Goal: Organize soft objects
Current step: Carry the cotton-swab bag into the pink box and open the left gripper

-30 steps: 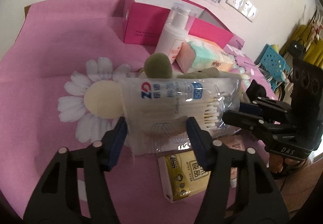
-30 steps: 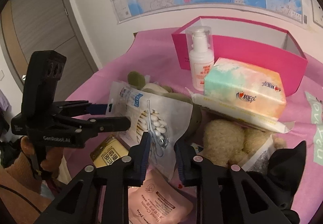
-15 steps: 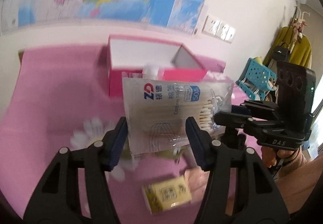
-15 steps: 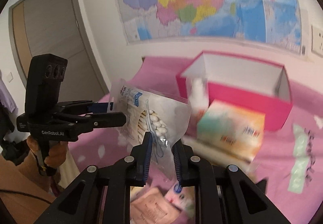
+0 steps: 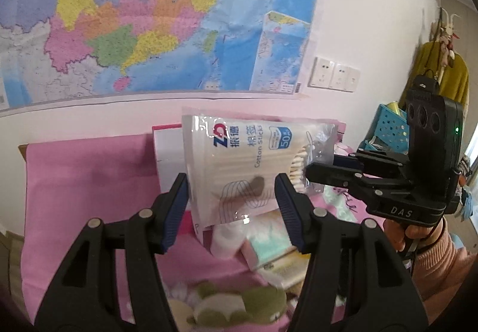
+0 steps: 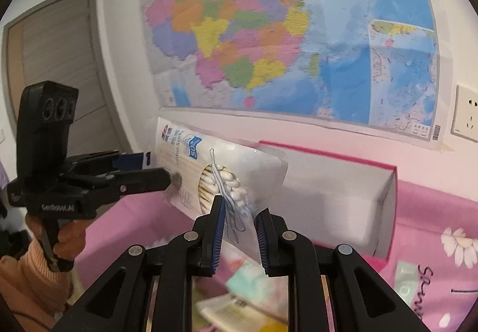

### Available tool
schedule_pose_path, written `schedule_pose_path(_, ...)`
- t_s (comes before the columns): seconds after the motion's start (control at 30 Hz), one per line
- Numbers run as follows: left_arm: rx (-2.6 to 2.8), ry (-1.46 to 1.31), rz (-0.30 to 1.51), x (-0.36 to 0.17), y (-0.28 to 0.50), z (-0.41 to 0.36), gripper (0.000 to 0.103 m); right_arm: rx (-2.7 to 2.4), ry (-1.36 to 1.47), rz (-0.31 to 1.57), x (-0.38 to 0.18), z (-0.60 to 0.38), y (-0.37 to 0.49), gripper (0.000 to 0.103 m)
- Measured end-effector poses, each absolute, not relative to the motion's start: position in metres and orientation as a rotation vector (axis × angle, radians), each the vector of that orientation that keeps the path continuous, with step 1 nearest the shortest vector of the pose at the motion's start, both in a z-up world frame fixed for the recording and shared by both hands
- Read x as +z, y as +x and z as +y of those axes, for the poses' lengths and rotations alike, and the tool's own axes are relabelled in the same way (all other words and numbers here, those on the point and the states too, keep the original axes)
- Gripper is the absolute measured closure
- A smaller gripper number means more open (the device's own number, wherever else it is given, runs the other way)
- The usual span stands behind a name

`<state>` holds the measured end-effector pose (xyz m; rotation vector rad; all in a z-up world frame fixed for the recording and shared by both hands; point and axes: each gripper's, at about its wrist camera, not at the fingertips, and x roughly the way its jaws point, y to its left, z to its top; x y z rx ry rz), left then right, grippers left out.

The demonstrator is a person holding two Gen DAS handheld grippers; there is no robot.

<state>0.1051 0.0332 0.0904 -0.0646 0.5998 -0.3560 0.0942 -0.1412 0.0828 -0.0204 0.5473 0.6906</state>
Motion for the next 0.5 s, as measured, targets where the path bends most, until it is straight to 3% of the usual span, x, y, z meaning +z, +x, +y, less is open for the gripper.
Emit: schedule_pose_path(0.5,-0.284,-0.133,0.839,0.031,0.206,0.034,0.043,0.634,0.032,0.791,0.028,-0.136,0.197,0.082)
